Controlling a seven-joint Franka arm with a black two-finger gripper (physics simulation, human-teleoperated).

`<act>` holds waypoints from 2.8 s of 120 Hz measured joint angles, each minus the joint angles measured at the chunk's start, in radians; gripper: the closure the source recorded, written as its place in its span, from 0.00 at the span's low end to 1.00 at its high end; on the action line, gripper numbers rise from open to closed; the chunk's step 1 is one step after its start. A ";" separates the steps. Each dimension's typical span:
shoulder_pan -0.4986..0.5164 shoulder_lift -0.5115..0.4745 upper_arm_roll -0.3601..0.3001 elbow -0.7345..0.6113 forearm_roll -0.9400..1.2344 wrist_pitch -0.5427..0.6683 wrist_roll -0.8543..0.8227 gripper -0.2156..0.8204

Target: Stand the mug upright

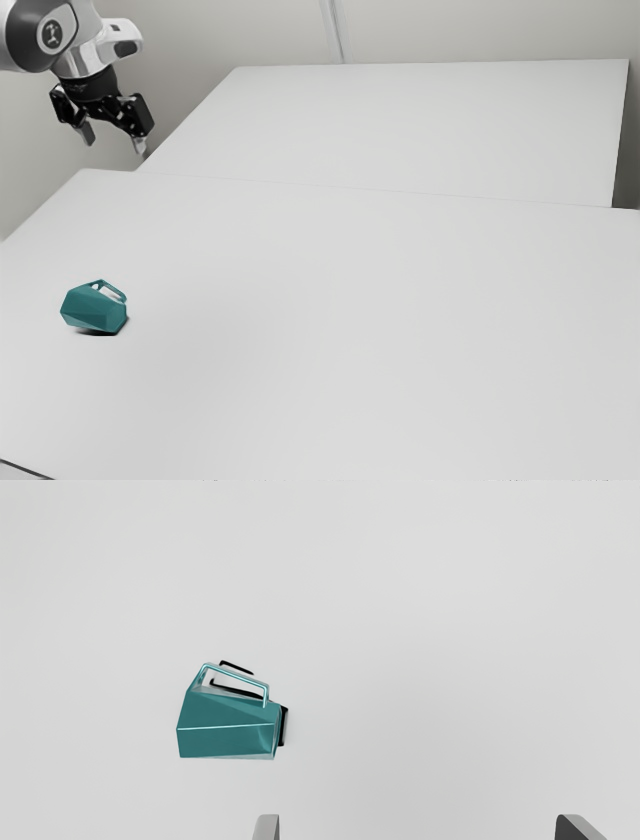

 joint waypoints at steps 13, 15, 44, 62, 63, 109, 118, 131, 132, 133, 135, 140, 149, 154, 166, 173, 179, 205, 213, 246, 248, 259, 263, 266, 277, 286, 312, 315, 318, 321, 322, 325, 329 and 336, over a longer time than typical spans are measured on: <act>0.002 -0.002 0.000 -0.010 -0.001 0.016 0.013 0.21; 0.002 -0.002 0.000 -0.012 -0.001 0.018 0.014 0.21; 0.012 0.004 0.003 -0.035 -0.001 0.033 0.035 0.21; 0.132 0.003 0.021 -0.105 -0.123 0.024 0.046 0.21; 0.143 0.003 0.021 -0.107 -0.132 0.022 0.047 0.21; 0.543 0.174 0.037 -0.113 -0.395 -0.087 0.180 0.21; 0.585 0.236 0.041 -0.099 -0.426 -0.093 0.232 0.21; 0.628 0.319 0.042 -0.068 -0.468 -0.099 0.316 0.21; 0.631 0.326 0.042 -0.065 -0.471 -0.099 0.322 0.21; 0.633 0.332 0.042 -0.061 -0.473 -0.100 0.329 0.21; 0.637 0.344 0.042 -0.053 -0.477 -0.101 0.341 0.21; 0.648 0.373 0.042 -0.035 -0.490 -0.102 0.373 0.21; 0.661 0.431 0.043 0.007 -0.509 -0.104 0.429 0.21; 0.670 0.467 0.044 0.031 -0.521 -0.106 0.459 0.21; 0.687 0.536 0.044 0.083 -0.545 -0.108 0.527 0.21; 0.689 0.564 0.044 0.103 -0.560 -0.109 0.562 0.21; 0.690 0.588 0.044 0.116 -0.573 -0.113 0.590 0.21; 0.691 0.669 0.044 0.159 -0.618 -0.129 0.689 0.21; 0.691 0.680 0.043 0.160 -0.635 -0.132 0.713 0.21; 0.682 0.687 0.035 0.129 -0.691 -0.152 0.783 0.21; 0.681 0.687 0.034 0.127 -0.693 -0.153 0.786 0.21; 0.678 0.687 0.033 0.114 -0.699 -0.160 0.800 0.21; 0.677 0.687 0.032 0.109 -0.702 -0.162 0.805 0.23; 0.677 0.687 0.032 0.107 -0.704 -0.163 0.808 0.26; 0.670 0.687 0.032 0.105 -0.704 -0.165 0.816 0.47; 0.664 0.685 0.032 0.106 -0.701 -0.164 0.820 0.65; 0.636 0.652 0.031 0.115 -0.696 -0.162 0.820 0.87; 0.631 0.646 0.031 0.114 -0.695 -0.162 0.819 0.88; 0.626 0.641 0.031 0.113 -0.694 -0.162 0.817 0.90; 0.622 0.637 0.030 0.111 -0.693 -0.162 0.816 0.90; 0.620 0.636 0.030 0.110 -0.693 -0.162 0.815 0.90; 0.616 0.632 0.031 0.109 -0.692 -0.162 0.812 0.91; 0.609 0.627 0.030 0.107 -0.691 -0.162 0.809 0.91; 0.598 0.614 0.030 0.102 -0.690 -0.161 0.801 0.92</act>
